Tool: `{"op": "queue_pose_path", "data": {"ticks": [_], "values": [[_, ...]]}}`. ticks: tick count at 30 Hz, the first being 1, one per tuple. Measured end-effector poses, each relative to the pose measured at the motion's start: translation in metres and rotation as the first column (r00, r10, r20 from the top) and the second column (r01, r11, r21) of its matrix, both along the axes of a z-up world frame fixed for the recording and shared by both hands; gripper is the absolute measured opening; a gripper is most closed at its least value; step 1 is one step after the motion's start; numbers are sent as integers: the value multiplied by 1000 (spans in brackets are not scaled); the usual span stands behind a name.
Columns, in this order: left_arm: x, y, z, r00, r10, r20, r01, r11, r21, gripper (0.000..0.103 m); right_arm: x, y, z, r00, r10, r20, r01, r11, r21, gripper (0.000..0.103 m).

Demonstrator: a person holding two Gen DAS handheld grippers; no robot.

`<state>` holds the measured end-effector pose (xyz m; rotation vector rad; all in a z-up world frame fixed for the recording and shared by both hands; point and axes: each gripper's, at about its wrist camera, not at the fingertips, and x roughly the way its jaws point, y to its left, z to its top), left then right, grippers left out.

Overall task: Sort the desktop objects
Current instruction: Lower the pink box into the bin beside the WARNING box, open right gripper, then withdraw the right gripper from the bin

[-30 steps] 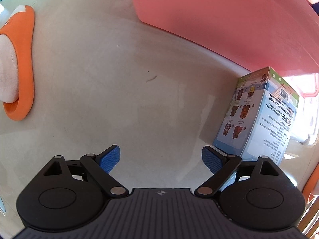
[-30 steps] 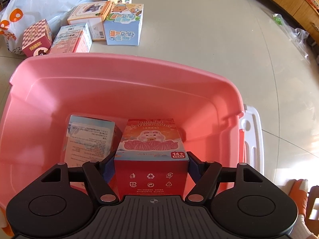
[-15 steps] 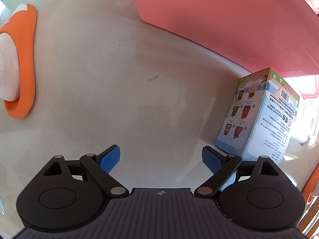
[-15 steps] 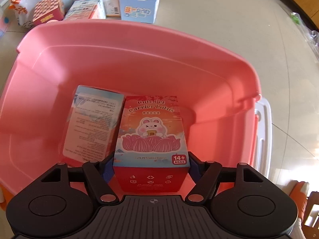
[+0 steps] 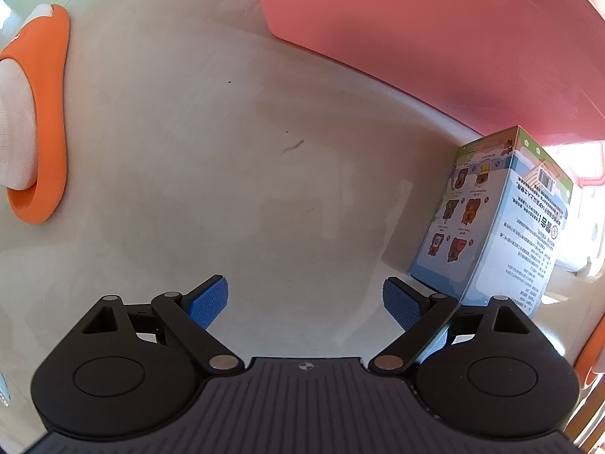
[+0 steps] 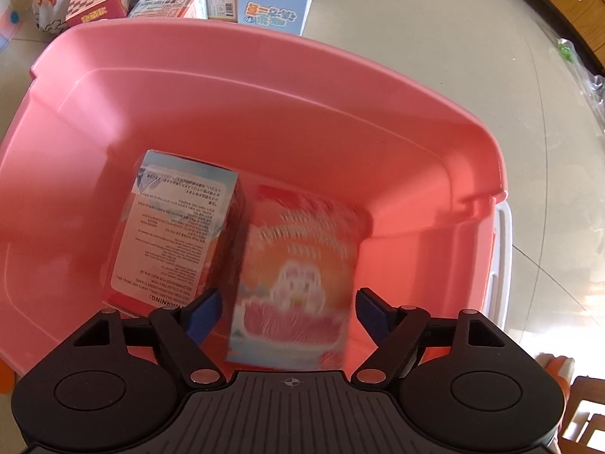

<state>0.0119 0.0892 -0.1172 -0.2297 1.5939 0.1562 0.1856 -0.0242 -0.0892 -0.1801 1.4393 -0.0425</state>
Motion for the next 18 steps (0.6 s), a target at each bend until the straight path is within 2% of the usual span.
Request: {"op": "queue_pose_path", "data": {"ticks": [4, 9, 15, 18], "values": [[0, 1, 5, 1000, -6, 6, 6, 1000, 5, 91, -2, 1, 1, 1000, -4, 15, 4, 1000, 9, 74], [1, 3, 13, 1000, -9, 18, 9, 1000, 14, 91, -5, -6, 9, 998, -55, 27, 53, 996, 76, 73], [-3, -1, 31, 997, -44, 58, 42, 998, 41, 91, -25, -21, 37, 989, -100, 107, 87, 988, 125, 73], [-10, -5, 47, 993, -66, 93, 60, 996, 63, 91, -32, -35, 60, 982, -126, 141, 102, 981, 164, 73]]}}
